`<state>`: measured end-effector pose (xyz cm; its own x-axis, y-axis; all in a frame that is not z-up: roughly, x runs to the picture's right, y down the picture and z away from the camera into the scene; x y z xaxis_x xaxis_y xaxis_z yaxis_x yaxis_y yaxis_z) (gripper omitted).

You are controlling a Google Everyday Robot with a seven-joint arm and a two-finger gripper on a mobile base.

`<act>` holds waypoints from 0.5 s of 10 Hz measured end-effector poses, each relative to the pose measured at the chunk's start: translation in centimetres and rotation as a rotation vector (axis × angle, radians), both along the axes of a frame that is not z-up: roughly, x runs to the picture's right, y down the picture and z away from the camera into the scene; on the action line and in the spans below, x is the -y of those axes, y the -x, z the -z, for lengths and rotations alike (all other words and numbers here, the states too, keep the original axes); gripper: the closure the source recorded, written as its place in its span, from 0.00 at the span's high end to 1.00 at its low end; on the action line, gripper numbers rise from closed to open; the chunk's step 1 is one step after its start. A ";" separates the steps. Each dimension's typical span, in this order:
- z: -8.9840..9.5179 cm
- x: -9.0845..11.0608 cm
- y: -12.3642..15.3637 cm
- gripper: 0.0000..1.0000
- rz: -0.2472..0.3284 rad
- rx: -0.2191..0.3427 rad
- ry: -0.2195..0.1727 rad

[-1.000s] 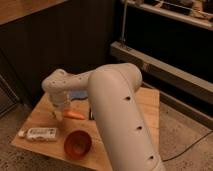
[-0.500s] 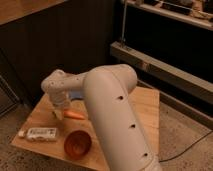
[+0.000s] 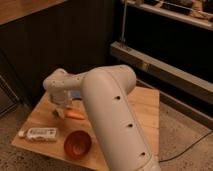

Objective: Place the pepper in the ceramic bowl

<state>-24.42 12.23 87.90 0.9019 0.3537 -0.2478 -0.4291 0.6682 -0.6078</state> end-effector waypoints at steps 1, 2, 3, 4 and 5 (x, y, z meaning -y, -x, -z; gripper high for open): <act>-0.2 0.0 -0.2 0.65 -0.005 -0.008 0.005; -0.3 -0.1 -0.3 0.65 -0.007 -0.012 0.012; -0.3 -0.3 -0.3 0.65 -0.007 -0.015 0.019; -0.3 -0.7 -0.2 0.65 -0.006 -0.013 0.030; -0.3 -0.9 -0.1 0.64 -0.005 -0.010 0.040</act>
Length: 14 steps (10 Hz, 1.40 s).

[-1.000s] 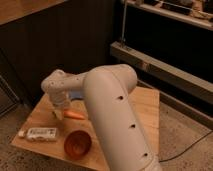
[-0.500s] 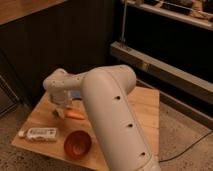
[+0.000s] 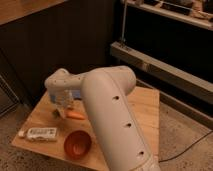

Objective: Place the pepper in the ceramic bowl

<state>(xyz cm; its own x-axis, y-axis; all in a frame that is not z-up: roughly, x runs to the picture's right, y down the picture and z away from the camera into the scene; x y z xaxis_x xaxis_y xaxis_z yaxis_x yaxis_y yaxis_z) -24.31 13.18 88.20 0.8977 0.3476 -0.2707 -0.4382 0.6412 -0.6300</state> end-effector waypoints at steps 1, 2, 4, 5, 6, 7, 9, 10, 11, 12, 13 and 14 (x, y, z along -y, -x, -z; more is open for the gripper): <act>0.1 -0.3 0.2 0.58 0.002 0.006 0.009; 0.1 -0.5 0.3 0.51 0.002 0.011 0.015; 0.2 -0.7 0.5 0.28 0.006 0.016 0.024; 0.2 -0.7 0.5 0.19 0.008 0.015 0.023; 0.2 -0.8 0.6 0.09 0.013 0.014 0.022; 0.2 -0.7 0.6 0.01 0.018 0.011 0.016; 0.5 0.1 0.6 0.00 0.007 0.005 -0.008; 1.1 0.9 0.9 0.00 -0.008 0.010 -0.028; 1.8 1.6 1.1 0.00 -0.019 0.017 -0.044; 2.4 2.0 1.1 0.00 -0.024 0.021 -0.056; 3.3 2.6 1.1 0.00 -0.031 0.026 -0.075; 3.9 2.8 1.1 0.00 -0.034 0.028 -0.085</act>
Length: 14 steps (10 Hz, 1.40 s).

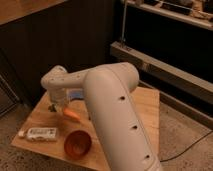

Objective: Place the pepper in the ceramic bowl

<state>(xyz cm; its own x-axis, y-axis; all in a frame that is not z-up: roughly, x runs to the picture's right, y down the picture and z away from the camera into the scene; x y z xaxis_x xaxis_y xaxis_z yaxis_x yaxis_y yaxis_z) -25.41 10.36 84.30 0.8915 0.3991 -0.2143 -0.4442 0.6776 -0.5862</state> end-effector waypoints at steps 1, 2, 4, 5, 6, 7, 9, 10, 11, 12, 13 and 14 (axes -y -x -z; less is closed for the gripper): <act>0.7 0.3 0.0 0.00 -0.005 0.006 -0.010; 1.7 0.6 0.1 0.00 -0.012 0.014 -0.023; 3.3 1.2 0.2 0.00 -0.021 0.028 -0.047; 4.3 1.6 0.1 0.00 -0.028 0.033 -0.062; 5.1 1.7 -0.1 0.00 -0.036 0.032 -0.072; 5.7 1.8 -0.4 0.00 -0.042 0.025 -0.080; 7.0 1.4 -1.4 0.00 -0.058 0.003 -0.092; 7.3 1.2 -1.6 0.00 -0.061 -0.001 -0.093; 7.9 0.8 -1.9 0.00 -0.066 -0.006 -0.094; 8.4 0.4 -2.1 0.00 -0.069 -0.009 -0.094; 8.9 -0.2 -2.4 0.00 -0.072 -0.012 -0.093; 9.6 -1.0 -2.8 0.00 -0.076 -0.013 -0.089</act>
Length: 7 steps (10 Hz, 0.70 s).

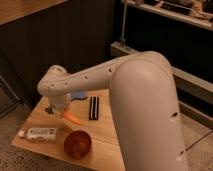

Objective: Place the pepper in the ceramic bowl

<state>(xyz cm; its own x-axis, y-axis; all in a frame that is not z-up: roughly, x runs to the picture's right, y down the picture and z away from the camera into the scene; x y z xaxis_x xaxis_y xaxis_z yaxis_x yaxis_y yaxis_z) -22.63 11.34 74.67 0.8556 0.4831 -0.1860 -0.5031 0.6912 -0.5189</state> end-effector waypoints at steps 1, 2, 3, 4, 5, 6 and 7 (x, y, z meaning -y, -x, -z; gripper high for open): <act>0.5 -0.5 -0.3 0.00 -0.004 0.001 0.002; 1.1 -1.4 -0.7 0.00 -0.010 0.003 0.009; 1.5 -2.1 -1.0 0.00 -0.011 0.004 0.016; 1.9 -3.0 -1.5 0.00 -0.010 0.004 0.026; 2.2 -3.8 -1.9 0.00 -0.006 0.005 0.034; 2.5 -4.4 -2.0 0.00 -0.002 0.008 0.039; 2.9 -5.1 -2.3 0.00 0.005 0.012 0.045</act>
